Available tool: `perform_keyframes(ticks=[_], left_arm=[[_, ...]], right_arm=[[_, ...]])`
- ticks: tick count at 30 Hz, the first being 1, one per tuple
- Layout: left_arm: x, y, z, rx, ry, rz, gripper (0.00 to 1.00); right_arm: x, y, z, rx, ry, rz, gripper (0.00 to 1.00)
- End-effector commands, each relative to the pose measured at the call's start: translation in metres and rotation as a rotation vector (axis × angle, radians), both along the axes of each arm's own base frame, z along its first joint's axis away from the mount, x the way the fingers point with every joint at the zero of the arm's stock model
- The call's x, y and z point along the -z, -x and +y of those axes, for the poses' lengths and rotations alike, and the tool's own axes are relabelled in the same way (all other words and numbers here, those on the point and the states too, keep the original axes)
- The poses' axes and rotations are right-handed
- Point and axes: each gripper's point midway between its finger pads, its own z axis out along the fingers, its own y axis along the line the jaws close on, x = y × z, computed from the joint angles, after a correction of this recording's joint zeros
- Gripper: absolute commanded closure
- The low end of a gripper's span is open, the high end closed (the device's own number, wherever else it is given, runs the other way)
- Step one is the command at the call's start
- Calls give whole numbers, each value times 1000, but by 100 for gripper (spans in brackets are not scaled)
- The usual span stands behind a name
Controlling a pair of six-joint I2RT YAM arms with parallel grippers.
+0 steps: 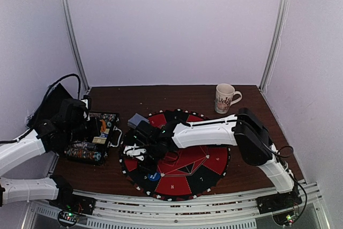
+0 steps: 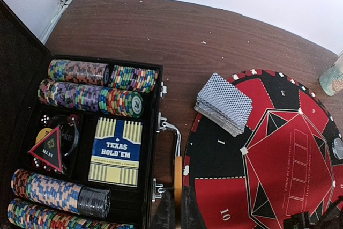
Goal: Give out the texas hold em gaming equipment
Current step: Move the small blind button to position 8.
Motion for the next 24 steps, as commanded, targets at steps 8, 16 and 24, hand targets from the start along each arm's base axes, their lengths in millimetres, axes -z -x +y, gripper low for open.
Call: perform_keyframes(ticks=[8,16,24], left_arm=[[-3,-7,-3,7,2,-25,100],[-3,-7,-3,7,-2,-24,100],[2,-6,-19,82,32,-8,100]], right_arm=[[48,8,-76,47,271,-3,100],[46,20,-112,85,316,5,100],[49,44,-149,114,343,49,100]])
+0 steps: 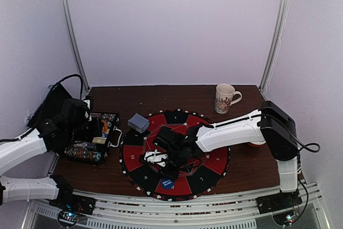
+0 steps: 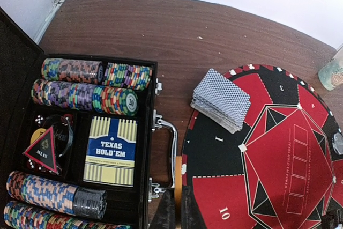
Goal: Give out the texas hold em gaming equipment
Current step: Move the small blind button to position 8.
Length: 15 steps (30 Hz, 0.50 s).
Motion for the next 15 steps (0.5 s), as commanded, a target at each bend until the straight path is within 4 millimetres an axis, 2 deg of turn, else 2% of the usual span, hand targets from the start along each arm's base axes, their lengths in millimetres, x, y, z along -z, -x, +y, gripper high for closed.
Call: perform_keyframes(ticks=[1,6,9,12,15], left_arm=[[-1,-4,-17,77,50,-19,100],[9,0,-39,162,124,11,100],[19,5,-56,228,181,34,100],[37,12,-82,337,262,80,100],[72,17,-101,399,306,183,100]], right_arm=[[35,26,-64,45,211,70,100],[26,32,-82,76,220,64,100],[9,24,-79,109,180,37,100],[-15,7,-68,162,91,11,100],[-33,-6,-60,207,11,-1,100]])
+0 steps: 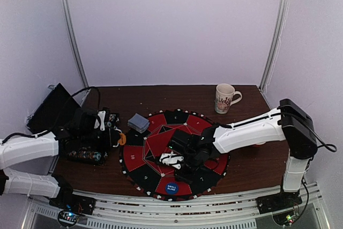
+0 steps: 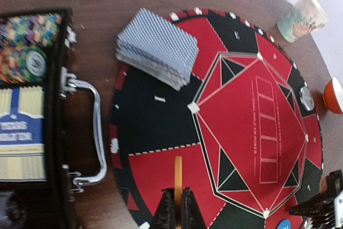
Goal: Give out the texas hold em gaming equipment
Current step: Move the small blind button to position 8, then place the big blind button at position 10.
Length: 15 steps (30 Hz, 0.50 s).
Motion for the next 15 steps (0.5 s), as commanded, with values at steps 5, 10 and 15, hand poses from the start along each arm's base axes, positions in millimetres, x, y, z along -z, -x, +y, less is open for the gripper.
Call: perform_keyframes(ticks=[5,10,15], left_arm=[[45,14,-46,171,153,159,100],[63,21,-36,146,92,223,91],[55,5,-8,46,-101,201,31]], right_arm=[[-39,-24,-2,101,-85,-46,100],[-45,-24,0,107,-96,-43,100],[-64,-29,6,121,-146,-73,90]])
